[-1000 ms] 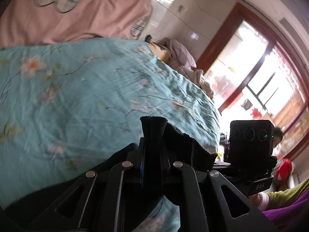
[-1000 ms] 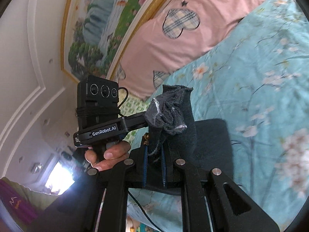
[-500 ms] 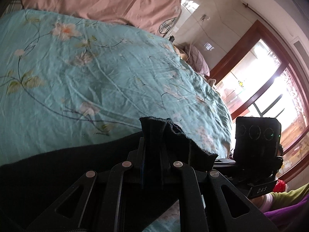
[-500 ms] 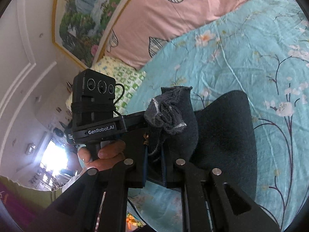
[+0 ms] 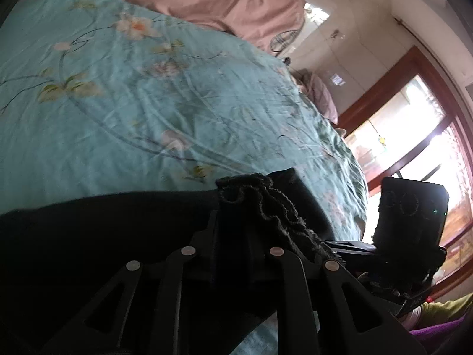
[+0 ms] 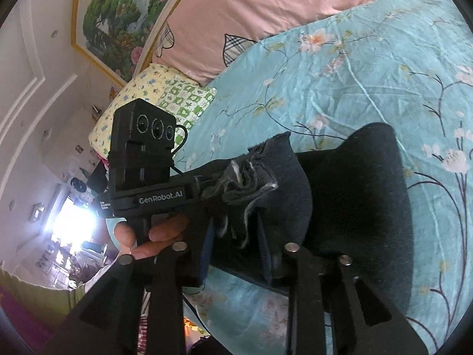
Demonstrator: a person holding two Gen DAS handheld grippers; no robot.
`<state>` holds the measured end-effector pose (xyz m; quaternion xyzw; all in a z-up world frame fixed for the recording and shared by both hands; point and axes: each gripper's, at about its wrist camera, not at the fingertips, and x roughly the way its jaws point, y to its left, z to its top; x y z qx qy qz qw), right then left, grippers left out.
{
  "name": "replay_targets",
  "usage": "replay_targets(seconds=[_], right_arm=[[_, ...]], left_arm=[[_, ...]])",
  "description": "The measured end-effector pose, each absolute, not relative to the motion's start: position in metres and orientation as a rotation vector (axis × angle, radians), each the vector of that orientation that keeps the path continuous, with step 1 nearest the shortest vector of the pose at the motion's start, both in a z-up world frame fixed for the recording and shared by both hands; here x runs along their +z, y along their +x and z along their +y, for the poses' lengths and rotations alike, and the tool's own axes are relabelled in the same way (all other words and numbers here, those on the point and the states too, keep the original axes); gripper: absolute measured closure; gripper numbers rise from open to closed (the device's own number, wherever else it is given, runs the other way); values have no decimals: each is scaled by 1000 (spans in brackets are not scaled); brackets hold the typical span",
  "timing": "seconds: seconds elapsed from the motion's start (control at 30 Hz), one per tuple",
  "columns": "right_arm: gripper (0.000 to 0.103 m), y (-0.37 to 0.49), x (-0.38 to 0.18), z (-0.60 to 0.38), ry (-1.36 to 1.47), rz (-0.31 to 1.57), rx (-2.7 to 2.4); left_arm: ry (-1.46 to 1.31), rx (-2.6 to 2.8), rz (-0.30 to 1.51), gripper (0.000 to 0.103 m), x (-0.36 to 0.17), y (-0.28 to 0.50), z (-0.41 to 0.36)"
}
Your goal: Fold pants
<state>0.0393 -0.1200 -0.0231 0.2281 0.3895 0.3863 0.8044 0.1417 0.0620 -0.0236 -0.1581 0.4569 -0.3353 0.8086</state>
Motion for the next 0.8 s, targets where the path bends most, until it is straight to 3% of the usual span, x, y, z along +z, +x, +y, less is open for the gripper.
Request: replay_targets(seconds=[0.17,0.43,0.8], right_arm=[[69,39,-22,-111,458,846,839],[52,34,-20,-95,457,849,912],[52,31,-9,-74,454,840,985]], left_arm=[[-366,-644,980,88,-26,132,85],[-427,-499,950,88,-24,103,126],[-533,-310,882,87,-13,52,179]])
